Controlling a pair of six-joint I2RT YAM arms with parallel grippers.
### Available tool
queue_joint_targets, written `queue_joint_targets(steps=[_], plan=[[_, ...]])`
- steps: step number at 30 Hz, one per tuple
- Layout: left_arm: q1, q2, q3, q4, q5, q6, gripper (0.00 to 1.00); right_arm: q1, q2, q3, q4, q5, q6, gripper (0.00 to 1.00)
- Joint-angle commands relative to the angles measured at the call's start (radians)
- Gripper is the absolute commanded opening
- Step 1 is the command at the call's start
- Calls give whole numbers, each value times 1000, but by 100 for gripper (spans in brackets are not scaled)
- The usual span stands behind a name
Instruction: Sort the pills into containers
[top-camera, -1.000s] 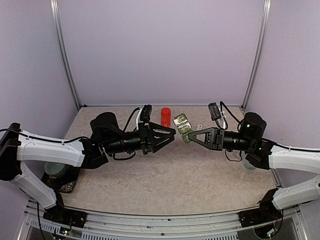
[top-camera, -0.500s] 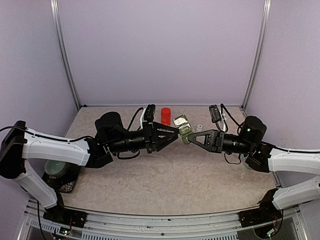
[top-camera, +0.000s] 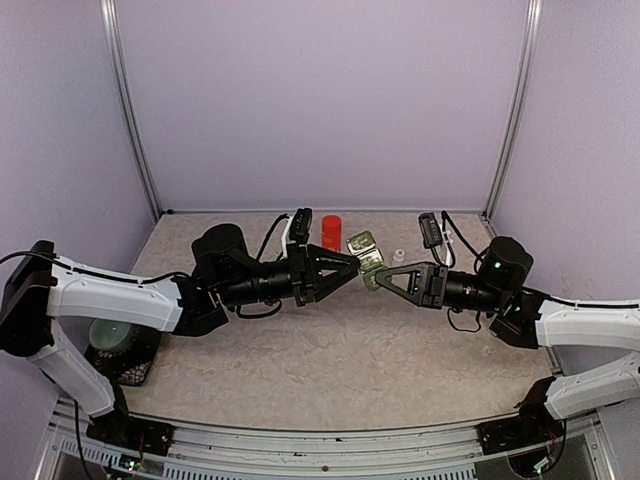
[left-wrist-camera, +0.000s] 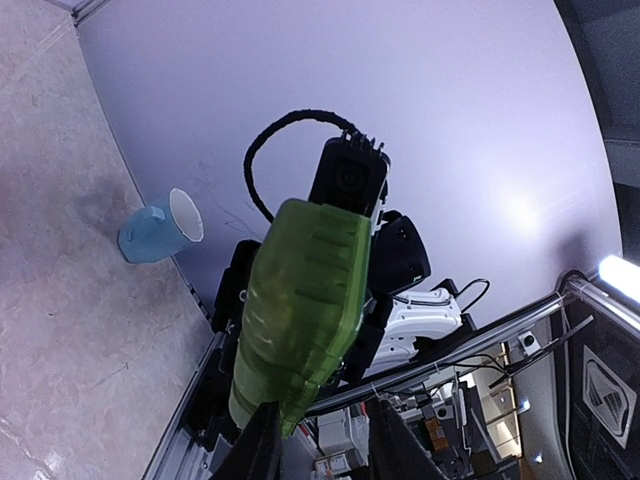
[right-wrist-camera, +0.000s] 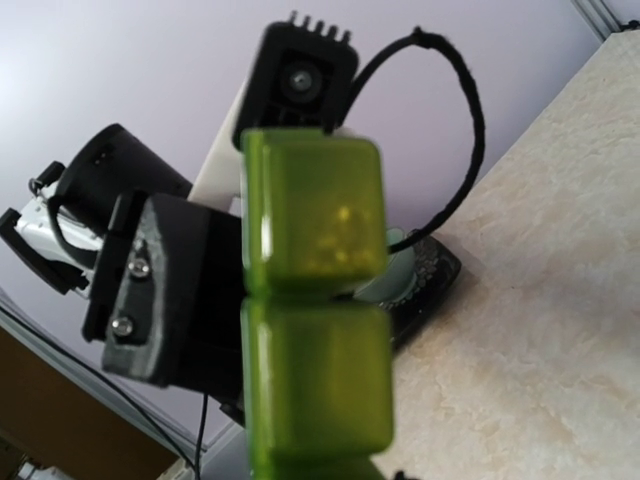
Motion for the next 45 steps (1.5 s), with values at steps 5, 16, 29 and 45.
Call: queue_joint_targets(steps=[5, 16, 29, 45], plan=[[-7, 5, 8, 52, -10, 28, 28, 21, -3, -28, 62, 37, 25, 1], [-9, 14, 4, 54, -24, 41, 24, 33, 2, -39, 86, 48, 80, 1], [-14, 40, -4, 165, 19, 10, 18, 40, 16, -59, 88, 80, 82, 0], [-17, 23, -20, 190, 8, 64, 8, 45, 28, -79, 101, 86, 115, 0]])
